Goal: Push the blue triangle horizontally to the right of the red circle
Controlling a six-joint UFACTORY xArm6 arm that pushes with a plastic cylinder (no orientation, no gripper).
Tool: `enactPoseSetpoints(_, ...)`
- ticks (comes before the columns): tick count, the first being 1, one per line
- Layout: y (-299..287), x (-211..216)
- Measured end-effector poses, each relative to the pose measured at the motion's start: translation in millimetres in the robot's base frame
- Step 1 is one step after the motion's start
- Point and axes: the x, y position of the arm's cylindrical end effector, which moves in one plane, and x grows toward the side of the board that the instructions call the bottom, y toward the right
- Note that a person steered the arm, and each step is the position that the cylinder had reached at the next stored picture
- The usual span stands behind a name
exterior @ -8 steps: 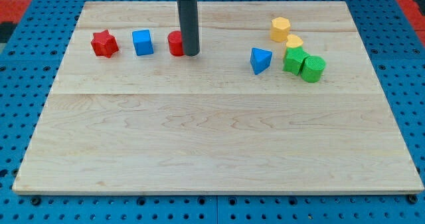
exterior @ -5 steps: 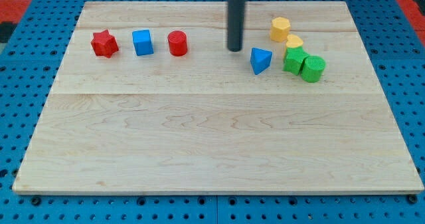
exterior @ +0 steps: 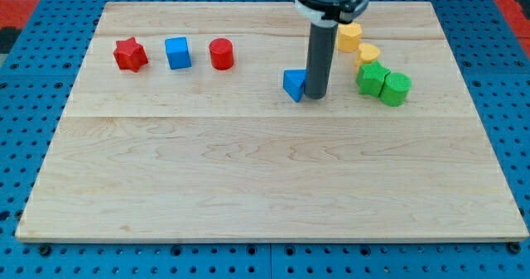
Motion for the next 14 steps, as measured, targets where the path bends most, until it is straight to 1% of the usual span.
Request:
enactPoseSetpoints(1, -17, -1)
enactPoseSetpoints(2, -33, -17)
enactPoseSetpoints(3, -31, -23)
enactPoseSetpoints(4, -20, -4)
enactPoseSetpoints(5, -20, -7)
enactPoseSetpoints(8, -35, -63)
enactPoseSetpoints(9, -35, -70)
enactPoseSetpoints(10, -16, -71)
enactPoseSetpoints(11, -13, -72)
enactPoseSetpoints(12, -5, -88)
enactPoseSetpoints(14, -15, -95)
